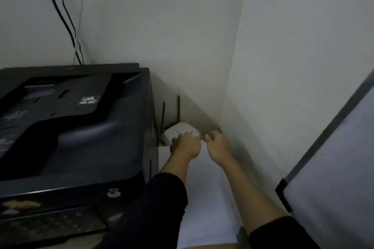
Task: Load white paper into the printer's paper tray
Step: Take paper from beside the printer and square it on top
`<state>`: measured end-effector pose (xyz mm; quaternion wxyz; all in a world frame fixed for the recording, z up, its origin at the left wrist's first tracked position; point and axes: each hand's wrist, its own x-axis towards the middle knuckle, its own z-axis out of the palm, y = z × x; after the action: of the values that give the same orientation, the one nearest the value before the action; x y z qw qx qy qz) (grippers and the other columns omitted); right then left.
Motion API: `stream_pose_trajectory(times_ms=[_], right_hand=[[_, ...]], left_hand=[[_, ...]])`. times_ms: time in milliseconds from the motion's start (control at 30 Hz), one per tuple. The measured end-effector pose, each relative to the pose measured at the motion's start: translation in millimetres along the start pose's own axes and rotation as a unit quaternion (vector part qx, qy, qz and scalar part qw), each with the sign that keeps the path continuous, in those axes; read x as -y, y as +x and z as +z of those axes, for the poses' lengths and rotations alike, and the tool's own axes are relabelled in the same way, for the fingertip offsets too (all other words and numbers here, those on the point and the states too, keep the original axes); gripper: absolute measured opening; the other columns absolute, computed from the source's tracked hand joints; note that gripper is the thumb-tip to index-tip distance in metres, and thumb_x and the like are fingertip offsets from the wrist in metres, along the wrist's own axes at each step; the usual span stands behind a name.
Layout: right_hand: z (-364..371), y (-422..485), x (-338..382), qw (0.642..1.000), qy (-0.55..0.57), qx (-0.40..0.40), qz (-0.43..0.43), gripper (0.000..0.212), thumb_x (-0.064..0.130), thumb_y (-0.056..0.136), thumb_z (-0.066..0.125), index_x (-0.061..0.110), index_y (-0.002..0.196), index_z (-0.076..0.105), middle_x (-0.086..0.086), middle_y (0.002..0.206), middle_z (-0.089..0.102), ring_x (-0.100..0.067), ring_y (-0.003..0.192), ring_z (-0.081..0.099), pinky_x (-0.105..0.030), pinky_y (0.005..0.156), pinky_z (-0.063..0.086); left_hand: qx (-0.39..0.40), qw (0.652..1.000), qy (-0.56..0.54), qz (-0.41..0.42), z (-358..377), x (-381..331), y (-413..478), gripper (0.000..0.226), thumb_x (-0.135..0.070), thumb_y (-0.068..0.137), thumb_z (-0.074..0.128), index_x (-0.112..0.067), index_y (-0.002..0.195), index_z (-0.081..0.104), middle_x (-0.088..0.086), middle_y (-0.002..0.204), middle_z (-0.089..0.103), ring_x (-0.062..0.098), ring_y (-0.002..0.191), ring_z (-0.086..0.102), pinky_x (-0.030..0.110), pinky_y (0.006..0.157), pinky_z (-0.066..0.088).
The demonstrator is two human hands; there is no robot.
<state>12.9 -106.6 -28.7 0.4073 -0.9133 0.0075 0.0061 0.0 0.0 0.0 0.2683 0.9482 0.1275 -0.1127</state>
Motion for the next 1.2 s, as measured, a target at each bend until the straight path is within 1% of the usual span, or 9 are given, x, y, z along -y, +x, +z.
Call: stream_pose_trajectory(times_ms=[167, 300, 400, 500, 600, 767, 900, 1033, 1200], right_hand=[[23, -36, -51, 0.974, -0.115, 0.09, 0.172, 0.037, 0.03, 0.099, 0.043, 0.004, 0.121, 0.055, -0.017, 0.133, 0.049, -0.034, 0.122, 0.046, -0.04, 0.1, 0.042], [46, -44, -66, 0.953, -0.1, 0.133, 0.252, 0.039, 0.037, 0.097, 0.044, 0.007, 0.12, 0.055, -0.014, 0.135, 0.044, -0.03, 0.122, 0.045, -0.043, 0.103, 0.042], [59, -47, -60, 0.953, -0.112, 0.089, 0.266, 0.044, 0.028, 0.095, 0.05, 0.003, 0.131, 0.045, -0.014, 0.136, 0.042, -0.028, 0.124, 0.044, -0.041, 0.105, 0.041], [61, -50, -50, 0.961, -0.16, 0.029, 0.225, 0.047, 0.022, 0.095, 0.051, -0.001, 0.135, 0.039, -0.016, 0.136, 0.043, -0.027, 0.123, 0.045, -0.037, 0.103, 0.042], [61, -48, -52, 0.971, -0.067, 0.006, 0.229, 0.04, 0.015, 0.094, 0.053, -0.001, 0.129, 0.042, -0.018, 0.128, 0.052, -0.028, 0.115, 0.054, -0.036, 0.095, 0.051], [43, -40, -65, 0.964, -0.001, 0.066, 0.256, 0.032, 0.013, 0.096, 0.044, 0.0, 0.126, 0.047, -0.015, 0.113, 0.061, -0.025, 0.093, 0.059, -0.03, 0.078, 0.048], [38, -43, -66, 0.976, -0.031, 0.097, 0.192, 0.033, 0.011, 0.097, 0.042, 0.007, 0.13, 0.047, -0.014, 0.125, 0.059, -0.028, 0.109, 0.06, -0.033, 0.089, 0.05], [39, -44, -68, 0.983, -0.004, 0.081, 0.164, 0.032, 0.01, 0.097, 0.044, 0.008, 0.128, 0.049, -0.014, 0.125, 0.06, -0.029, 0.109, 0.06, -0.035, 0.09, 0.051], [31, -41, -76, 0.965, 0.149, 0.047, 0.212, 0.019, 0.002, 0.088, 0.049, 0.009, 0.101, 0.062, -0.015, 0.103, 0.065, -0.026, 0.086, 0.059, -0.032, 0.071, 0.051]], left_hand=[[0.085, 0.986, 0.097, -0.103, 57, 70, -26, 0.053, -0.032, 0.094, 0.045, -0.005, 0.139, 0.036, 0.015, 0.148, 0.031, 0.034, 0.134, 0.034, 0.04, 0.109, 0.035], [0.089, 0.98, 0.137, -0.111, 83, 84, -34, 0.067, -0.039, 0.091, 0.054, -0.006, 0.142, 0.028, 0.014, 0.151, 0.019, 0.032, 0.139, 0.024, 0.038, 0.113, 0.029], [0.078, 0.98, 0.147, -0.111, 89, 83, -32, 0.068, -0.039, 0.092, 0.054, -0.005, 0.143, 0.025, 0.015, 0.151, 0.016, 0.032, 0.138, 0.024, 0.037, 0.112, 0.029], [0.076, 0.977, 0.167, -0.111, 92, 84, -28, 0.069, -0.039, 0.092, 0.053, -0.005, 0.144, 0.024, 0.016, 0.15, 0.017, 0.032, 0.137, 0.025, 0.037, 0.111, 0.029], [0.073, 0.973, 0.186, -0.112, 96, 85, -28, 0.068, -0.039, 0.093, 0.051, -0.005, 0.144, 0.022, 0.017, 0.151, 0.015, 0.032, 0.135, 0.026, 0.037, 0.111, 0.029], [0.069, 0.97, 0.206, -0.108, 97, 86, -27, 0.07, -0.04, 0.093, 0.05, -0.004, 0.145, 0.021, 0.018, 0.151, 0.014, 0.034, 0.136, 0.025, 0.038, 0.112, 0.027], [0.069, 0.969, 0.211, -0.111, 97, 85, -26, 0.069, -0.039, 0.093, 0.05, -0.004, 0.145, 0.02, 0.018, 0.151, 0.015, 0.034, 0.137, 0.025, 0.038, 0.113, 0.026], [0.066, 0.977, 0.147, -0.143, 95, 79, -26, 0.066, -0.031, 0.092, 0.052, -0.006, 0.144, 0.021, 0.016, 0.151, 0.015, 0.032, 0.139, 0.022, 0.038, 0.114, 0.026], [-0.021, 0.964, -0.12, -0.235, 80, 68, -28, 0.07, -0.027, 0.09, 0.059, 0.001, 0.142, 0.023, 0.016, 0.153, 0.016, 0.033, 0.141, 0.021, 0.039, 0.114, 0.028]])
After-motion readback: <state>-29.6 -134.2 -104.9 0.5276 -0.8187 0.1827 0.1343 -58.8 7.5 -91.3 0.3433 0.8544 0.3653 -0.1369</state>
